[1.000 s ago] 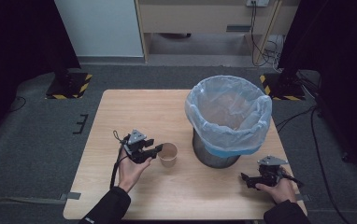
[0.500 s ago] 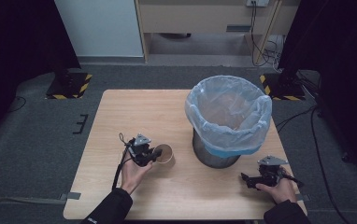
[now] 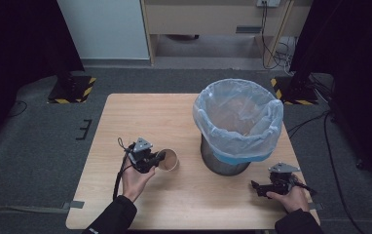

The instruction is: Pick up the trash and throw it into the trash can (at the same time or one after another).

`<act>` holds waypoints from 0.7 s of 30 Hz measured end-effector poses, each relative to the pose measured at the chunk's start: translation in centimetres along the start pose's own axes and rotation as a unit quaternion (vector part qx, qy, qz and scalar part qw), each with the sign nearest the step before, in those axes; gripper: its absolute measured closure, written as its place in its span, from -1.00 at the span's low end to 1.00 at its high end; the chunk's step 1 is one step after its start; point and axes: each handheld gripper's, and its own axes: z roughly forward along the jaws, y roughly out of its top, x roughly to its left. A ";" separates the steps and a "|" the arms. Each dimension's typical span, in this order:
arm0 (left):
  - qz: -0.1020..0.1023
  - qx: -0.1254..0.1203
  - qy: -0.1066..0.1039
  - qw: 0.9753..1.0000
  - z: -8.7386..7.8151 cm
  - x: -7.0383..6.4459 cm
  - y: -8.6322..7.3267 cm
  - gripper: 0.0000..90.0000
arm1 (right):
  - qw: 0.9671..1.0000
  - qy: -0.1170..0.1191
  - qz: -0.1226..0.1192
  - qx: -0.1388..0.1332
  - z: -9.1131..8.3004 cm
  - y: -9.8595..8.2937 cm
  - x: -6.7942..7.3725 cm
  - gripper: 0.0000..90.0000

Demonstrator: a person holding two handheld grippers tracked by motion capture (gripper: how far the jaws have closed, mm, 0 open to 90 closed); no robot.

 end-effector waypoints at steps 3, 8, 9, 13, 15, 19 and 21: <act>0.001 -0.014 0.001 1.000 -0.7 0.0 0.4 0.85 | 1.000 0.000 0.000 0.000 0.0 0.0 0.0 -0.98; 0.000 -0.040 0.001 0.999 -1.9 0.0 1.0 0.85 | 1.000 0.000 0.000 0.000 0.0 0.0 0.0 -0.98; -0.002 -0.049 0.001 0.999 -2.3 0.0 1.2 0.85 | 1.000 0.000 0.000 0.000 0.0 0.0 0.0 -0.98; -0.005 -0.068 0.002 0.998 -3.2 0.1 1.8 0.84 | 1.000 0.000 0.000 0.000 0.0 0.0 0.0 -0.98; -0.006 -0.080 0.002 0.997 -3.8 0.2 2.1 0.85 | 1.000 0.000 0.000 0.000 0.0 0.0 0.0 -0.98; -0.011 -0.107 0.006 0.994 -5.1 0.4 2.8 0.84 | 1.000 0.000 -0.002 0.000 0.0 0.0 0.0 -0.98; -0.013 -0.116 0.008 0.993 -5.5 0.5 3.0 0.85 | 1.000 0.000 -0.002 0.000 0.0 0.0 0.0 -0.98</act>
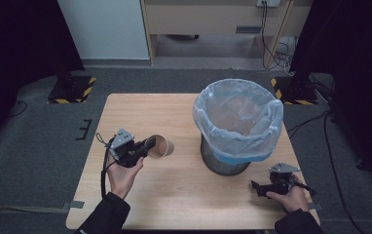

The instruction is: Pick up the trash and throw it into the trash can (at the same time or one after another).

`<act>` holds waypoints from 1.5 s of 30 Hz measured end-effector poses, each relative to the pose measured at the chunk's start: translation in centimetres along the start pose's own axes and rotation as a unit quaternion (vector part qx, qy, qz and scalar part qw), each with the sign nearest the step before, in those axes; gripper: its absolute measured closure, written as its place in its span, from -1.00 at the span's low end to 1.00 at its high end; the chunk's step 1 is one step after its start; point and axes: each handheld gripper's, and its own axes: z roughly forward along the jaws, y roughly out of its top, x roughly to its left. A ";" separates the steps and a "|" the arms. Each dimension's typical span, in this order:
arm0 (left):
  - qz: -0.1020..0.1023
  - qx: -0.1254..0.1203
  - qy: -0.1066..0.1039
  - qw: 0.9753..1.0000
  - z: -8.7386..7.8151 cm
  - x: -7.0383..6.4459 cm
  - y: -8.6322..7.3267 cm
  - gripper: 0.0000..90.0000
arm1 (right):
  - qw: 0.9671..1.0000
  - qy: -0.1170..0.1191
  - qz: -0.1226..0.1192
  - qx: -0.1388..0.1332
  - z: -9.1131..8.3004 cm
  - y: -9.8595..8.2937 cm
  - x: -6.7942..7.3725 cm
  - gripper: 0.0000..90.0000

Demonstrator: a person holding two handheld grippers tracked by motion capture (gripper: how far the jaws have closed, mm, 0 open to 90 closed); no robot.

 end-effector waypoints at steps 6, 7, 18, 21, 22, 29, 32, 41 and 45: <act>-0.002 -0.030 0.004 1.000 -1.1 0.1 1.0 0.85 | 1.000 0.000 0.002 0.000 0.0 0.0 0.0 -0.98; -0.002 -0.034 0.004 0.999 -1.3 0.1 1.2 0.84 | 1.000 0.000 0.002 0.000 0.0 0.0 0.0 -0.98; 0.002 -0.089 0.002 0.996 -3.3 -0.5 3.3 0.84 | 1.000 0.000 0.000 0.000 0.0 0.0 0.0 -0.98; 0.003 -0.100 0.001 0.995 -3.8 -0.7 3.8 0.84 | 1.000 0.000 0.002 0.000 0.0 0.0 0.0 -0.98; 0.004 -0.103 0.000 0.995 -4.0 -0.7 4.0 0.84 | 1.000 0.000 0.002 0.000 0.0 0.0 0.0 -0.98; 0.013 -0.133 -0.006 0.991 -4.9 -1.4 5.8 0.84 | 1.000 0.000 0.002 0.000 0.0 0.0 0.0 -0.98; 0.016 -0.139 -0.006 0.990 -5.0 -1.6 6.3 0.84 | 1.000 0.000 0.002 0.000 0.0 0.0 0.0 -0.98; 0.035 -0.169 -0.018 0.985 -5.2 -3.0 9.0 0.84 | 1.000 0.000 0.002 0.000 0.0 0.0 0.0 -0.98; 0.042 -0.176 -0.026 0.983 -4.9 -3.8 10.0 0.84 | 1.000 0.000 0.002 0.000 0.0 0.0 0.0 -0.98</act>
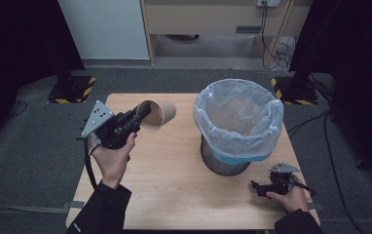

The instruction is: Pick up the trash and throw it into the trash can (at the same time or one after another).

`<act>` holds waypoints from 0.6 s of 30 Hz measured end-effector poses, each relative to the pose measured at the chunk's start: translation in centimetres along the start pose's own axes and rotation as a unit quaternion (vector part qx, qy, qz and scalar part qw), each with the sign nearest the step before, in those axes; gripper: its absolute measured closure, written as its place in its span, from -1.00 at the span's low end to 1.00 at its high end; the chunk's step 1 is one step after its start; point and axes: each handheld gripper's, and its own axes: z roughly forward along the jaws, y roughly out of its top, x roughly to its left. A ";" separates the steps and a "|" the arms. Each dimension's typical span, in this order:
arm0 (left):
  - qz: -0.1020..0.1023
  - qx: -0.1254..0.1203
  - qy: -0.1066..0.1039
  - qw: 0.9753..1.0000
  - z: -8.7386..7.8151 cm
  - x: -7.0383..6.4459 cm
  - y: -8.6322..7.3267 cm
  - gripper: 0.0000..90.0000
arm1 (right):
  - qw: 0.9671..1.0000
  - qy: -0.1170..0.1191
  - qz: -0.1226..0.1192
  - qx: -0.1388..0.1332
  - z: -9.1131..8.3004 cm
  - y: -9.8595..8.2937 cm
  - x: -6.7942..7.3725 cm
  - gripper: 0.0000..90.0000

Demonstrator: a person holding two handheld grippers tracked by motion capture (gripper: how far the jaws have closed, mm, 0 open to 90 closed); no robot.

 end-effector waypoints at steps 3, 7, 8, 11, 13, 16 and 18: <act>0.005 -0.005 -0.006 1.000 0.5 -0.5 0.5 0.84 | 1.000 0.000 0.000 0.000 0.0 0.0 0.0 -0.98; 0.009 -0.009 -0.015 1.000 1.3 -1.3 1.2 0.84 | 1.000 0.000 0.000 0.000 0.0 0.0 0.0 -0.98; 0.009 -0.011 -0.018 1.000 1.5 -1.4 1.3 0.84 | 1.000 0.000 0.000 0.000 0.0 0.0 0.0 -0.98; 0.012 -0.016 -0.023 1.000 2.0 -2.0 1.7 0.84 | 1.000 0.000 0.000 0.000 0.0 0.0 0.0 -0.98; 0.014 -0.017 -0.030 0.999 2.5 -2.5 2.0 0.84 | 1.000 0.000 0.000 0.000 0.0 0.0 0.0 -0.98; 0.018 -0.019 -0.038 0.999 3.3 -3.1 2.5 0.84 | 1.000 0.000 0.000 0.000 0.0 0.0 0.0 -0.98; 0.020 -0.018 -0.042 0.999 3.7 -3.4 2.7 0.84 | 1.000 0.000 0.000 0.000 0.0 0.0 0.0 -0.98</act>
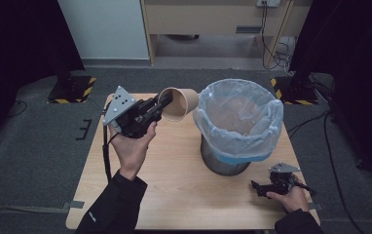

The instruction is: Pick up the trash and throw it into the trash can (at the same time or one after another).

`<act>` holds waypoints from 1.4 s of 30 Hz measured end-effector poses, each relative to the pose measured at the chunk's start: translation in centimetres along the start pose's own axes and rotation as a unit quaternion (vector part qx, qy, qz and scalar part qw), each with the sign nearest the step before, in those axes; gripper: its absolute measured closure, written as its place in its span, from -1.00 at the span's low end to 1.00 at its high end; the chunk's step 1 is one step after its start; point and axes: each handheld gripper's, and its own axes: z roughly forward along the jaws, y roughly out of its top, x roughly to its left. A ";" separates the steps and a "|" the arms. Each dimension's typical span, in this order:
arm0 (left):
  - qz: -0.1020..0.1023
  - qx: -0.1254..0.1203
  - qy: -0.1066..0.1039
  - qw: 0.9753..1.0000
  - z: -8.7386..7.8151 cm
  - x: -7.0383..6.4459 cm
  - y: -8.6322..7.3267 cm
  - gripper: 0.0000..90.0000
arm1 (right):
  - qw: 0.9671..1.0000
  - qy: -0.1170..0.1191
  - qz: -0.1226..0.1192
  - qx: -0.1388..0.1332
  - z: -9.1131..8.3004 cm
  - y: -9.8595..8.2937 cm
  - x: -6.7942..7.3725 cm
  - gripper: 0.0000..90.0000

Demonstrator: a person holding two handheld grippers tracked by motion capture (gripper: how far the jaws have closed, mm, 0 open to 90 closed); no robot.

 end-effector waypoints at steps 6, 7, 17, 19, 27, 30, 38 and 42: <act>0.005 -0.001 -0.013 1.000 1.5 -1.0 0.6 0.84 | 1.000 0.001 0.000 0.001 0.0 0.0 0.0 -0.98; 0.008 0.000 -0.014 1.000 1.6 -1.1 0.7 0.84 | 1.000 0.001 0.000 0.001 0.0 0.0 0.0 -0.98; 0.013 0.005 -0.034 0.999 4.3 -2.6 1.1 0.84 | 1.000 0.000 0.002 0.000 0.0 0.0 0.0 -0.98; 0.013 0.009 -0.038 0.999 5.0 -2.9 1.0 0.84 | 1.000 0.001 0.002 0.000 0.0 0.0 0.0 -0.98; 0.019 0.028 -0.054 0.998 8.1 -4.3 0.1 0.84 | 1.000 0.001 -0.001 -0.001 0.0 0.0 0.0 -0.98; 0.018 0.044 -0.055 0.997 9.6 -4.6 -0.6 0.84 | 1.000 0.001 -0.003 -0.001 0.0 0.0 -0.1 -0.98; 0.019 0.067 -0.060 0.996 11.7 -4.5 -2.0 0.37 | 1.000 0.001 -0.004 -0.001 0.0 0.0 -0.1 -0.98; 0.022 0.060 -0.057 0.996 10.5 -4.0 -1.9 0.08 | 1.000 0.001 -0.004 -0.001 0.0 0.0 -0.1 -0.98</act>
